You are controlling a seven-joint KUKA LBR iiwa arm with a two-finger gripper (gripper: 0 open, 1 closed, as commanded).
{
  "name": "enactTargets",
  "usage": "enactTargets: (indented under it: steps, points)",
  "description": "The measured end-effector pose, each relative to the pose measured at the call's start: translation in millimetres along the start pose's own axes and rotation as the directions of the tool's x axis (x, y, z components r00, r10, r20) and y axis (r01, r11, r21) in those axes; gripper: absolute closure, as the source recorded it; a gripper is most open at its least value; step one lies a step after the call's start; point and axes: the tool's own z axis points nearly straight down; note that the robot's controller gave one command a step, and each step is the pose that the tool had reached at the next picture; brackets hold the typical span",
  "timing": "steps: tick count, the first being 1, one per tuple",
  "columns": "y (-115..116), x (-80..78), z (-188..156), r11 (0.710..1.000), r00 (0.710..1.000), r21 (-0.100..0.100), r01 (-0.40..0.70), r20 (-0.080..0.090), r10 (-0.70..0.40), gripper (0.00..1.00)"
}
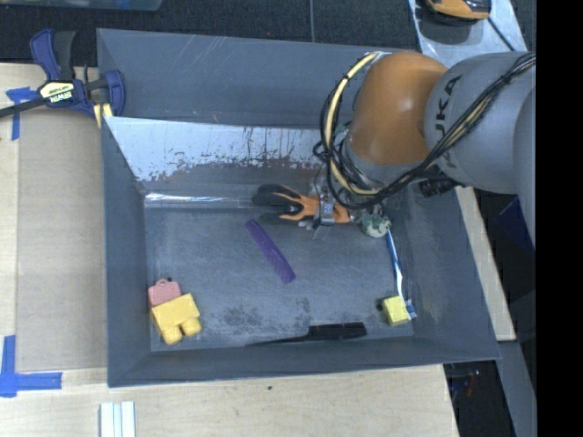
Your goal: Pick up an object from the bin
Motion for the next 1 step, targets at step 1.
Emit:
enactTargets:
  steps: [1]
  points:
    - [0.0, -1.2, -36.3, 1.0, 1.0, 0.0, 0.0, 0.003, 0.0, 1.0]
